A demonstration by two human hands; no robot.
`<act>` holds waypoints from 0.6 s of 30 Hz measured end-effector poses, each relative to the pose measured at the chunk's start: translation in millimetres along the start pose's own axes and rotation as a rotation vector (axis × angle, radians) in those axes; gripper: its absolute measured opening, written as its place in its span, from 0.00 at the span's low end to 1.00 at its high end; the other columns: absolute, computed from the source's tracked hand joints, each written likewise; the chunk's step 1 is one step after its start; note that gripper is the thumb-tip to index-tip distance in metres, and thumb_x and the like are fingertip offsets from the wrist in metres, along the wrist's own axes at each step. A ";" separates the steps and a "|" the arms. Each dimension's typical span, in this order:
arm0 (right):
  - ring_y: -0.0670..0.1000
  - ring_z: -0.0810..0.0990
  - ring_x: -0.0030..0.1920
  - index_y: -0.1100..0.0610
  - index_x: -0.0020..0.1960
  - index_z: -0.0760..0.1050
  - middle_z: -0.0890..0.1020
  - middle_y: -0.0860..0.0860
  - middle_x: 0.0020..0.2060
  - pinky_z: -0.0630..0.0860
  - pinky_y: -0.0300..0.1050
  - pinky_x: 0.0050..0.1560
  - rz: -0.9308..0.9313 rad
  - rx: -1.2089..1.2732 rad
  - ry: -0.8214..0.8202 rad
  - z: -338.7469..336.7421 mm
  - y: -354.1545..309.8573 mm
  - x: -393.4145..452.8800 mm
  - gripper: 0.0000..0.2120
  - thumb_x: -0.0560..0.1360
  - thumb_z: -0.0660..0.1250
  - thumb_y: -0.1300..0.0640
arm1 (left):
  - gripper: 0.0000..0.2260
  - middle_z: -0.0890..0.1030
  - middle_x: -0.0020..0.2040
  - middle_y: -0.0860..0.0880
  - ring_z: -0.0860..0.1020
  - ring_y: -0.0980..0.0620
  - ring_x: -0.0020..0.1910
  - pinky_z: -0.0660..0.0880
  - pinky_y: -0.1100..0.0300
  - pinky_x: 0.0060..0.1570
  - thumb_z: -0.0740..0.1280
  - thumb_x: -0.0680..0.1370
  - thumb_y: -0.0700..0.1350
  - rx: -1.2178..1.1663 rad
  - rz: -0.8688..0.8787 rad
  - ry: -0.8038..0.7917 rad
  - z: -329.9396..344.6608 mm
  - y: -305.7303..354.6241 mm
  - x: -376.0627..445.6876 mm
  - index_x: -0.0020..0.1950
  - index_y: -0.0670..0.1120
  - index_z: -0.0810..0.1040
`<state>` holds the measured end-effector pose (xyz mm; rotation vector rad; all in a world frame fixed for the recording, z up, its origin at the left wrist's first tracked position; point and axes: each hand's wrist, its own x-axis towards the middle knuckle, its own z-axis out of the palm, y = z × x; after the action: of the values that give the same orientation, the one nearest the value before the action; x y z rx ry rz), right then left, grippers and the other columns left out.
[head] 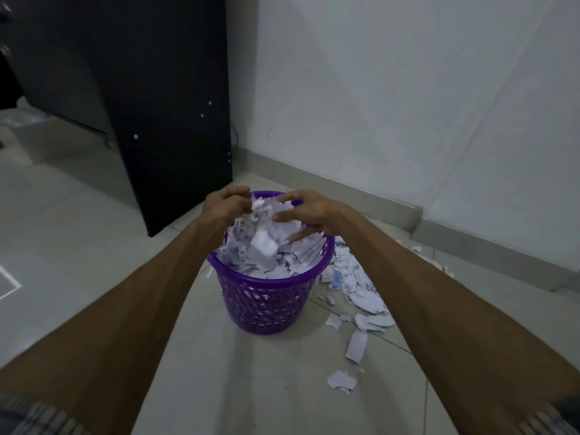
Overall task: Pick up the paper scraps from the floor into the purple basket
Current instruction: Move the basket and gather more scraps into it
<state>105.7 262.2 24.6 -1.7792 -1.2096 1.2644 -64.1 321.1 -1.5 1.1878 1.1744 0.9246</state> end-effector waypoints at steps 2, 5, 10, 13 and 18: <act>0.59 0.76 0.60 0.55 0.70 0.73 0.72 0.55 0.64 0.84 0.54 0.39 0.021 -0.047 0.001 -4.3 -0.4 -4.0 0.29 0.71 0.76 0.62 | 0.16 0.80 0.51 0.47 0.79 0.52 0.47 0.75 0.64 0.37 0.66 0.75 0.32 0.014 0.005 0.011 -1.6 -0.6 -0.5 0.60 0.44 0.79; 0.56 0.79 0.54 0.55 0.70 0.73 0.75 0.58 0.62 0.84 0.49 0.37 0.041 -0.117 0.004 -15.4 0.1 -11.2 0.28 0.72 0.76 0.57 | 0.13 0.81 0.51 0.48 0.81 0.52 0.47 0.75 0.66 0.33 0.66 0.77 0.36 0.011 0.011 0.012 -1.5 2.1 -0.8 0.60 0.45 0.79; 0.51 0.82 0.46 0.53 0.63 0.78 0.81 0.56 0.56 0.83 0.43 0.36 0.004 -0.190 0.101 -37.7 12.4 -15.2 0.18 0.75 0.73 0.53 | 0.07 0.80 0.54 0.47 0.80 0.50 0.50 0.75 0.61 0.43 0.67 0.77 0.40 0.036 0.056 -0.050 13.4 3.9 -4.5 0.55 0.47 0.78; 0.51 0.83 0.46 0.52 0.61 0.79 0.83 0.55 0.53 0.82 0.42 0.37 -0.014 -0.230 0.120 -47.4 22.6 -18.4 0.15 0.76 0.72 0.53 | 0.11 0.80 0.55 0.48 0.79 0.51 0.50 0.74 0.63 0.41 0.68 0.78 0.41 0.136 0.123 -0.144 28.9 -1.6 -7.9 0.60 0.44 0.79; 0.51 0.84 0.48 0.54 0.62 0.78 0.84 0.52 0.53 0.80 0.41 0.39 -0.007 -0.193 0.164 -63.6 33.9 -26.0 0.14 0.78 0.70 0.53 | 0.10 0.81 0.50 0.52 0.79 0.52 0.51 0.74 0.65 0.42 0.68 0.77 0.41 0.197 0.234 -0.218 56.3 -9.1 -13.3 0.59 0.45 0.79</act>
<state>173.2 226.2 25.8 -1.9721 -1.2780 1.0031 -11.7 296.0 -9.2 1.5702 0.9808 0.8402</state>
